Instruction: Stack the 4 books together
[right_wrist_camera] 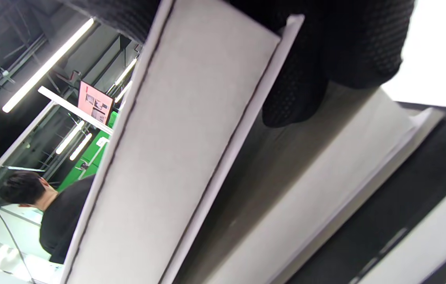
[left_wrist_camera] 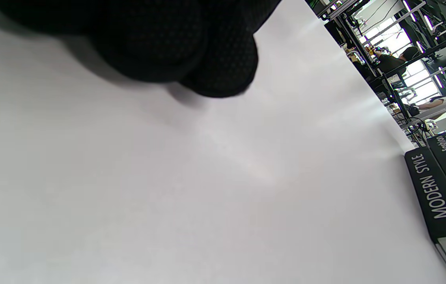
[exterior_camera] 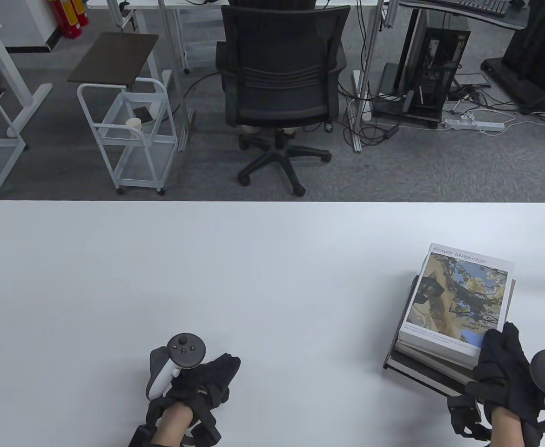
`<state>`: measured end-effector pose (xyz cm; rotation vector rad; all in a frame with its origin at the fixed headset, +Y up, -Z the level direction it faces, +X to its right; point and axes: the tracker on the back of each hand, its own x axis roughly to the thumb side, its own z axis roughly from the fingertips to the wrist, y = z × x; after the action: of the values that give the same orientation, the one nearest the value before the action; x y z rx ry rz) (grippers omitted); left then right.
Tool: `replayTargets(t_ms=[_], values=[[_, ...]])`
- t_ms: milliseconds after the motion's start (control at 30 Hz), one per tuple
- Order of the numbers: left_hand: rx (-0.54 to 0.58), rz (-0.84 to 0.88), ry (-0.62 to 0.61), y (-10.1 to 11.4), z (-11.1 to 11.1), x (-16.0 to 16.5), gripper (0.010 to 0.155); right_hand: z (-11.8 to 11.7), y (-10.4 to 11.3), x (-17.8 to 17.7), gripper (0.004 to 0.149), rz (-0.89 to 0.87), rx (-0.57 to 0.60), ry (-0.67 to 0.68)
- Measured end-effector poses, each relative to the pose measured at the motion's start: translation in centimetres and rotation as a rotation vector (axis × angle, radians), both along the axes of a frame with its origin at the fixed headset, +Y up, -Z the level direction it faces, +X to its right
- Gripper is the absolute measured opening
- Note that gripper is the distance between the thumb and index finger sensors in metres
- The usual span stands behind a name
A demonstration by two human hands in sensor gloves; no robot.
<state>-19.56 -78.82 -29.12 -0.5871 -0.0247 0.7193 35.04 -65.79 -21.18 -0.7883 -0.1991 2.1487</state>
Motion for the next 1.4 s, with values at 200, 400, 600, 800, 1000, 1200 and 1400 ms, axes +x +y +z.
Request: replayTargets(t_ms=[200, 400, 600, 800, 1000, 1200, 1400], values=[[0.001, -0.007, 0.0, 0.0, 0.0, 0.0, 0.075, -0.2, 0.4, -0.3, 0.059, 0.092, -0.03, -0.026], [-0.001, -0.003, -0.001, -0.1, 0.0, 0.0, 0.075, -0.2, 0.5, -0.4, 0.058, 0.173, -0.065, -0.055], [-0.001, -0.003, -0.002, -0.1, 0.0, 0.0, 0.075, -0.2, 0.3, -0.2, 0.063, 0.22, -0.087, -0.074], [0.0, -0.004, -0.004, -0.1, 0.0, 0.0, 0.075, -1.0, -0.8, 1.0, 0.085, 0.132, -0.105, -0.027], [-0.003, 0.001, -0.004, -0.1, 0.0, 0.0, 0.075, -2.2, -2.4, 2.6, 0.093, -0.067, -0.153, 0.068], [-0.006, 0.004, -0.005, -0.2, -0.1, 0.0, 0.075, -2.6, -3.6, 3.6, 0.094, -0.243, -0.124, 0.114], [-0.001, -0.001, -0.007, -0.2, -0.1, 0.0, 0.075, -2.8, -4.5, 4.3, 0.098, -0.364, -0.125, 0.141]])
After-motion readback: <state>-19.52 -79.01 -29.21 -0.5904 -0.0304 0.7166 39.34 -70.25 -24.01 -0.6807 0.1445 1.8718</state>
